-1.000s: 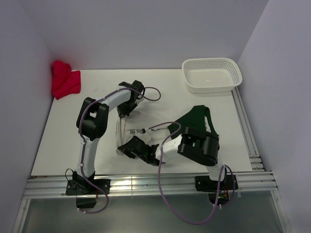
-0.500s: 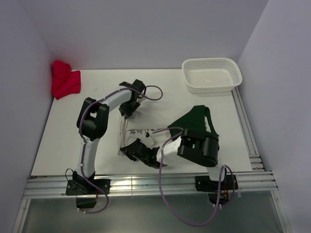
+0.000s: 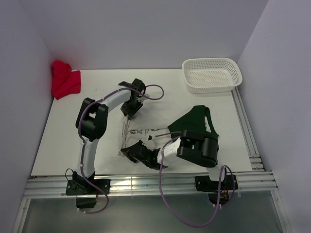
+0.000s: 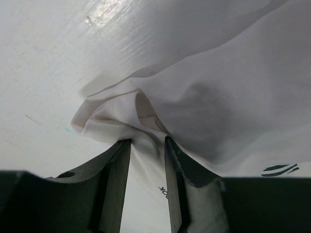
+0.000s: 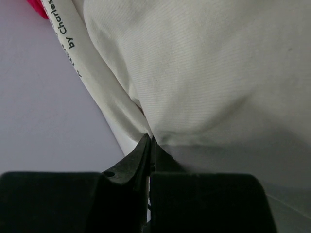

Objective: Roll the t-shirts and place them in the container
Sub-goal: Roll the tshirt

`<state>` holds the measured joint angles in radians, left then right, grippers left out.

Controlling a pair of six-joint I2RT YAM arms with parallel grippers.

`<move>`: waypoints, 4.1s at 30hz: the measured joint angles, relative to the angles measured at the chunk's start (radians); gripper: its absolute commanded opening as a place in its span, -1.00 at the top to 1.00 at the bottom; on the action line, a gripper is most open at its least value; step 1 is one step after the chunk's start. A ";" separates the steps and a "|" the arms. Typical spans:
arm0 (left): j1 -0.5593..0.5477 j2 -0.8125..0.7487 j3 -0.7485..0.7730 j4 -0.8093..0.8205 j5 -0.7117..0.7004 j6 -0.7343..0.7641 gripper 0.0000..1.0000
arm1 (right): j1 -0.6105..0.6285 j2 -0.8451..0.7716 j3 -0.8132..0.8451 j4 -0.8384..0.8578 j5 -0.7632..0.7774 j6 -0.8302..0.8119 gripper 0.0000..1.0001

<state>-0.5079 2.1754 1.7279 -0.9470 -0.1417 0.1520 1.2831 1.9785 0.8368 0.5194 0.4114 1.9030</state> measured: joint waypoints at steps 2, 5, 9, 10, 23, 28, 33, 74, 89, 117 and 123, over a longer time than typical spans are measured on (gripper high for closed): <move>0.002 0.000 0.000 0.002 0.014 0.004 0.23 | 0.000 -0.002 0.003 -0.015 0.006 -0.002 0.89; 0.005 0.000 -0.006 0.006 0.024 0.009 0.25 | 0.003 -0.014 0.027 -0.075 0.016 -0.019 0.54; 0.009 0.000 -0.007 0.008 0.031 0.011 0.25 | 0.009 -0.048 0.077 -0.215 0.023 -0.068 0.21; 0.009 0.000 -0.007 0.008 0.032 0.011 0.25 | 0.012 -0.059 0.087 -0.250 0.025 -0.081 0.18; 0.009 0.000 -0.011 0.013 0.031 0.011 0.25 | 0.036 -0.169 0.237 -0.593 0.114 -0.280 0.05; 0.009 0.000 -0.011 0.013 0.030 0.012 0.26 | 0.027 -0.157 0.331 -0.627 0.126 -0.396 0.02; 0.009 0.000 -0.011 0.013 0.030 0.011 0.25 | -0.015 -0.072 0.465 -0.665 0.120 -0.499 0.02; 0.001 0.000 -0.011 0.012 0.013 0.013 0.07 | -0.129 0.104 0.593 -0.787 0.108 -0.618 0.87; 0.021 -0.006 0.125 -0.023 0.102 0.039 -0.50 | -0.138 0.104 0.549 -0.734 0.079 -0.585 1.00; 0.413 -0.182 -0.165 -0.084 0.700 0.193 -0.56 | -0.179 0.047 0.353 -0.469 -0.030 -0.513 1.00; 0.409 -0.134 -0.227 0.003 0.777 0.146 -0.51 | -0.184 0.038 0.316 -0.415 -0.045 -0.504 1.00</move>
<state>-0.0986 2.0415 1.5005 -0.9436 0.6353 0.2977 1.0988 2.0163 1.1526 0.1043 0.3660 1.3991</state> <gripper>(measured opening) 0.769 0.037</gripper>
